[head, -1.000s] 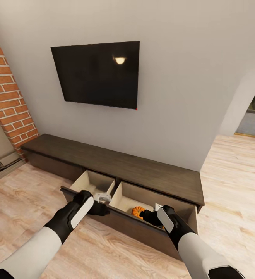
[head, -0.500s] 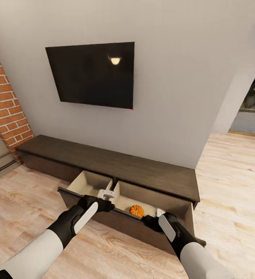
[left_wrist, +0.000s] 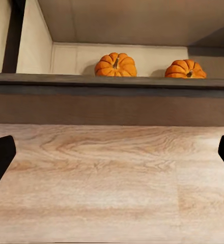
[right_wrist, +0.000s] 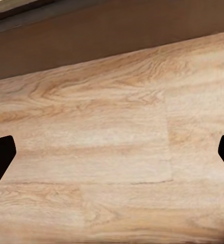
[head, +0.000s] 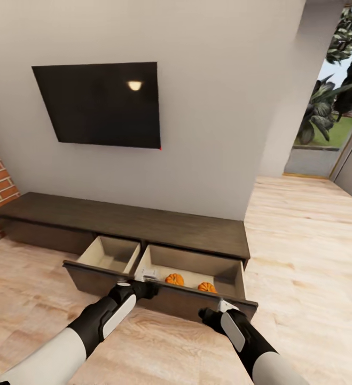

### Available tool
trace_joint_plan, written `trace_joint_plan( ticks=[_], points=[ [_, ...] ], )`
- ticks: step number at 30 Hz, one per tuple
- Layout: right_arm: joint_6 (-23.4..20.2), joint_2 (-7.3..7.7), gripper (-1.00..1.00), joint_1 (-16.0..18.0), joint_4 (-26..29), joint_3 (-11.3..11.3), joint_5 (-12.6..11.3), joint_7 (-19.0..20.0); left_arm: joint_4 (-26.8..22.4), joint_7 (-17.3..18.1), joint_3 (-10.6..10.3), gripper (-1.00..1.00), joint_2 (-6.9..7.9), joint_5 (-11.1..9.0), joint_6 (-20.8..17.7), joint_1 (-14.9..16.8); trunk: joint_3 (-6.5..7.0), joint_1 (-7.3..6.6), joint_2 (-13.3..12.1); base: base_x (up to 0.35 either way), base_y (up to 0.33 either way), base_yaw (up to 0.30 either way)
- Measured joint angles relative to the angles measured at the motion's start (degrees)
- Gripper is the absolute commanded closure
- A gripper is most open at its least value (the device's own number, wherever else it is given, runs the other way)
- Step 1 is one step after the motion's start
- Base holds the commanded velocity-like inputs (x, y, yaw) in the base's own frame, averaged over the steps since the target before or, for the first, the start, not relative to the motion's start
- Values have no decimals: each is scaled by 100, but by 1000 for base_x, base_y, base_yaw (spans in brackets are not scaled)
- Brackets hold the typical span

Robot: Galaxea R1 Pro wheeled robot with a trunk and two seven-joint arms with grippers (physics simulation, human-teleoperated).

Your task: Place each of the two pumpkins and all three candles from the living room inside a cabinet in the living room (use any cabinet), then make sure every cabinet is closed, and position the cauldron so it is next to a table in the living room.

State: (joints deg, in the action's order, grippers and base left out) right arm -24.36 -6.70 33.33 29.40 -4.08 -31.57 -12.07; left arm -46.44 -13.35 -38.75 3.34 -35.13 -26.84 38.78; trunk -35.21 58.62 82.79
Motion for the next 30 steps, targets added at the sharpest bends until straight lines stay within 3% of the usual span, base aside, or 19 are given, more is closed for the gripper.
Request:
trace_joint_plan(
  ticks=[10,20,30],
  points=[
    [127,3,-100,-117,0,-8,1,4,228,9,-19,-100,14,-3,289,-114,15,-2,0,-73,274,-72],
    [433,-1,-100,-192,-13,-210,0,1,260,12,-26,-100,28,-1,798,-392,79,-2,0,-3,296,-192],
    [692,1,-100,-341,-40,-269,5,6,679,79,-30,-100,-17,-3,1082,-434,149,-2,0,-2,301,-213]
  ],
)
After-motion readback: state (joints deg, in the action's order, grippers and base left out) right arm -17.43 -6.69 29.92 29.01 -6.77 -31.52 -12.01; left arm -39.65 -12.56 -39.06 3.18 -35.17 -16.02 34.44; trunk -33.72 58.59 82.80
